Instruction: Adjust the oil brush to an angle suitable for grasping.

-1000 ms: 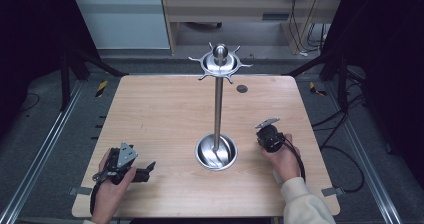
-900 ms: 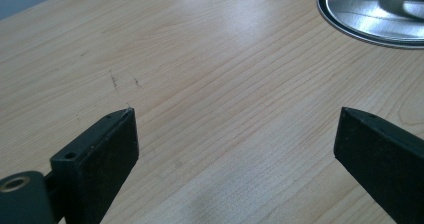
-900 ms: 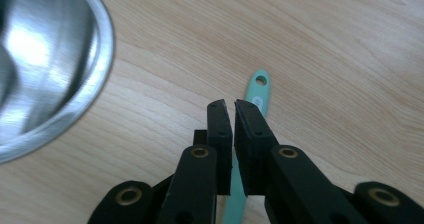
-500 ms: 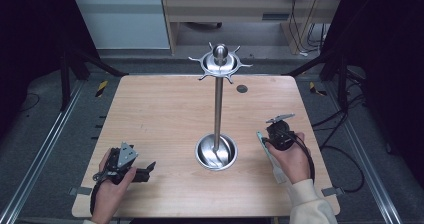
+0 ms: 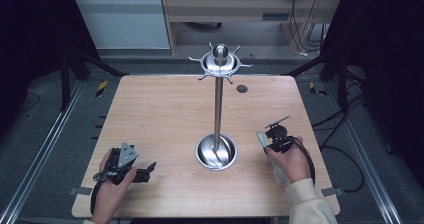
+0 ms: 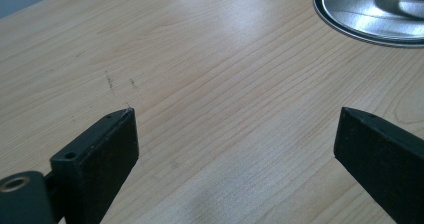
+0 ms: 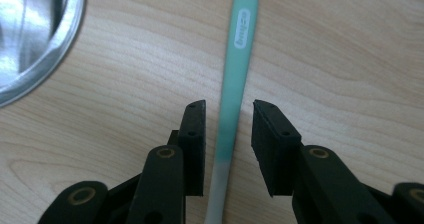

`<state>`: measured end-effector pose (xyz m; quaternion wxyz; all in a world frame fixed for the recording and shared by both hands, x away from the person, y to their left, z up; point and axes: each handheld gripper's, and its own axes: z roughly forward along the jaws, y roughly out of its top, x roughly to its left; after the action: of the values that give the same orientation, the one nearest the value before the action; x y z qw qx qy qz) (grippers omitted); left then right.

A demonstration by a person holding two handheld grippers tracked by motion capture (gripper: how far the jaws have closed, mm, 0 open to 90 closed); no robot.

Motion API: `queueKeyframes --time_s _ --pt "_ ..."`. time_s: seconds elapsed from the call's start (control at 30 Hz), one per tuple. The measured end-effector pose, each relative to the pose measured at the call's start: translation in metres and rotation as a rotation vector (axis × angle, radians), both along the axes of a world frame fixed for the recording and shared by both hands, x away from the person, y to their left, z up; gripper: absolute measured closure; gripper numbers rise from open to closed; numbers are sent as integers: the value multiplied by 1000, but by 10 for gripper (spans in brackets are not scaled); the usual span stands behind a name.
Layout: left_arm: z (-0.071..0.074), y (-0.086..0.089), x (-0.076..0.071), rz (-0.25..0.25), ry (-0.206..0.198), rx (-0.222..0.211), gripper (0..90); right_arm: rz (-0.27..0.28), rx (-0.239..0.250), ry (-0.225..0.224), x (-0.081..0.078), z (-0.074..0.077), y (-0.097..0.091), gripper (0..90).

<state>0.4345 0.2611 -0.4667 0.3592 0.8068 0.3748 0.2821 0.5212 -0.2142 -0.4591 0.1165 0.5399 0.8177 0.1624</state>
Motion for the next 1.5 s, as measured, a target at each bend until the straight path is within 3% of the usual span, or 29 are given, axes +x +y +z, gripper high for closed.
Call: queueKeyframes --time_s 0.57,0.83,1.03,1.3,1.43,1.5 --pt "0 -1 0 -2 2 3 37 4 -25 108 4 -8 0 762" --pt "0 -1 0 0 0 3 37 -4 -29 124 5 -9 -1 793" --pt "0 -1 0 -2 1 5 37 -13 -44 117 3 -8 3 804" --pt "0 -1 0 -2 1 6 37 -3 -25 94 1 -1 0 824" --pt "0 1 -1 4 -1 4 37 8 -2 59 -1 12 -2 824" --pt "0 2 -1 7 1 3 37 13 28 4 0 33 -4 824"
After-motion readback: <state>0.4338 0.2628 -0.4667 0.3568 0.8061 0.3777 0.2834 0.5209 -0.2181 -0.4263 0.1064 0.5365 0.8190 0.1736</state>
